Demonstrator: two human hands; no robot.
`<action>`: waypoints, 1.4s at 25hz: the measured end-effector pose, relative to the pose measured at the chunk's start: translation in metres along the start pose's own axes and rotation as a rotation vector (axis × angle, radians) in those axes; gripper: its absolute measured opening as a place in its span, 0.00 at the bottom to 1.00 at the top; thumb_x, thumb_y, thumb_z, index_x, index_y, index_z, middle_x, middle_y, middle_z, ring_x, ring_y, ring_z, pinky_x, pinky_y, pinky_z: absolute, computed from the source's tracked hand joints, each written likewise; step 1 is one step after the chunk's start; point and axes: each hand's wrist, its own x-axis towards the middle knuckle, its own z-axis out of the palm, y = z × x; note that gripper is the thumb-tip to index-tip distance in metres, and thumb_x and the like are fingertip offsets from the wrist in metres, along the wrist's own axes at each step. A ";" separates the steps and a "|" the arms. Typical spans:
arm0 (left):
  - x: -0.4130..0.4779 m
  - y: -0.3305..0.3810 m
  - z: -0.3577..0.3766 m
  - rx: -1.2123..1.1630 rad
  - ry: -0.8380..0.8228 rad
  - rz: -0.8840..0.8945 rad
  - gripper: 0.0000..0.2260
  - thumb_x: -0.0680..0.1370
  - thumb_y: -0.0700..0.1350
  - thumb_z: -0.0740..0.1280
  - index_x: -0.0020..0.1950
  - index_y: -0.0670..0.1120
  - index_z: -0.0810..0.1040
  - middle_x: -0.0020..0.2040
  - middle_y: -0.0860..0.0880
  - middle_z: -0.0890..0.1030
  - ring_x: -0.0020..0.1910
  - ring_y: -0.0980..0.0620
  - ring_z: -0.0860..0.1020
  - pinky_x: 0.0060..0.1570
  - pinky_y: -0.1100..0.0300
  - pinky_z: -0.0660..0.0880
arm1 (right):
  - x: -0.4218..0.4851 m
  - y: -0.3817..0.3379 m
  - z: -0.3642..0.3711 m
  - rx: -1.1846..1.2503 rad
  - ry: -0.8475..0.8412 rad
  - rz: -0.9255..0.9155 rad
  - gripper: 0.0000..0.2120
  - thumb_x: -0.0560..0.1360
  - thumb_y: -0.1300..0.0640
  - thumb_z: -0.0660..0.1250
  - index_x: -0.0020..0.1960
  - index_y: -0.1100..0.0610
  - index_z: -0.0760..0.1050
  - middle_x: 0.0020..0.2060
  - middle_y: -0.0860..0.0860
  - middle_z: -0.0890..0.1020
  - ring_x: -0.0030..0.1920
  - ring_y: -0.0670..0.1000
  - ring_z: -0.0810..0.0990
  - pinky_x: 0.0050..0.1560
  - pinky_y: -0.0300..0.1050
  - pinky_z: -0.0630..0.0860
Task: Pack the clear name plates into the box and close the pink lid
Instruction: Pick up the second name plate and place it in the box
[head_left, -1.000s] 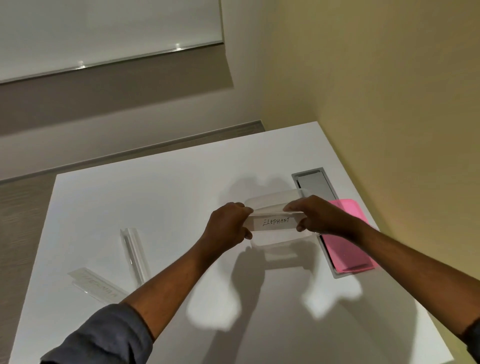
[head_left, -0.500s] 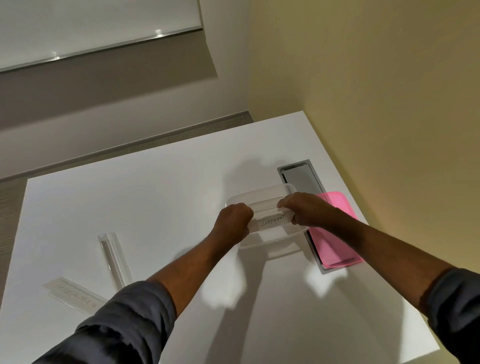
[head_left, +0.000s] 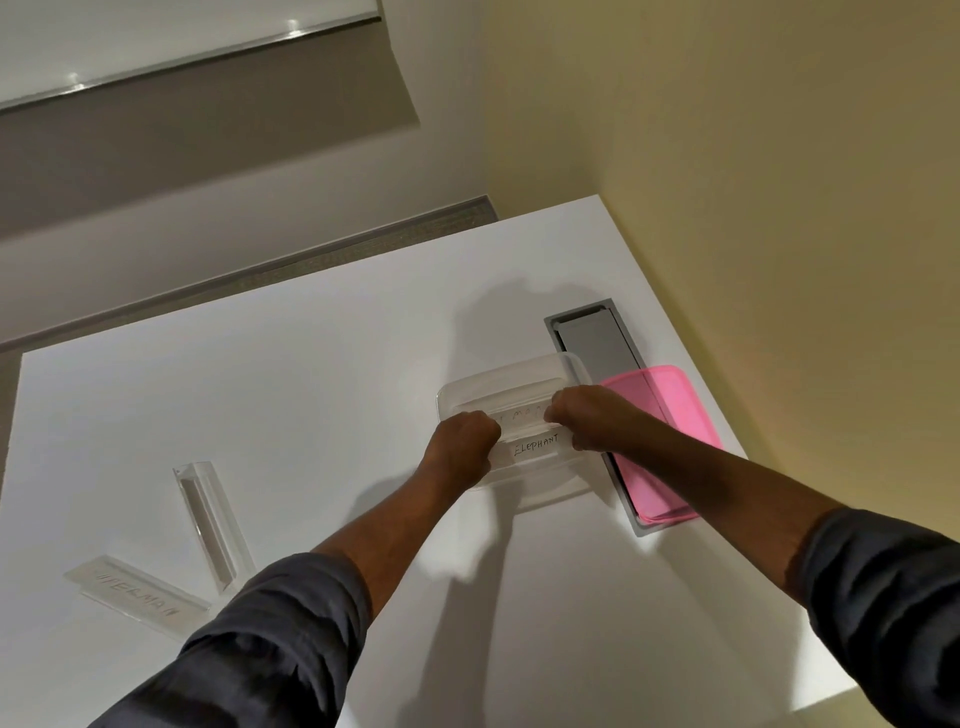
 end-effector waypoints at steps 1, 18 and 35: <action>0.002 0.001 0.002 0.012 -0.016 0.003 0.10 0.77 0.37 0.75 0.59 0.40 0.84 0.60 0.41 0.84 0.60 0.38 0.84 0.55 0.47 0.81 | 0.002 0.000 0.001 -0.004 -0.010 -0.002 0.15 0.74 0.68 0.73 0.60 0.59 0.84 0.53 0.56 0.86 0.55 0.55 0.85 0.49 0.40 0.72; 0.010 0.006 0.017 0.118 -0.031 0.008 0.14 0.79 0.36 0.74 0.64 0.41 0.83 0.62 0.43 0.84 0.61 0.40 0.85 0.58 0.48 0.84 | 0.012 -0.003 0.018 -0.170 0.013 -0.045 0.12 0.75 0.68 0.70 0.58 0.61 0.81 0.53 0.56 0.84 0.54 0.55 0.84 0.46 0.44 0.74; -0.085 -0.041 -0.020 -0.651 0.505 -0.241 0.09 0.83 0.48 0.71 0.59 0.47 0.87 0.47 0.50 0.89 0.47 0.49 0.86 0.51 0.48 0.83 | -0.008 -0.080 -0.027 0.306 0.362 0.129 0.12 0.79 0.51 0.73 0.59 0.56 0.85 0.51 0.53 0.87 0.49 0.55 0.85 0.50 0.50 0.82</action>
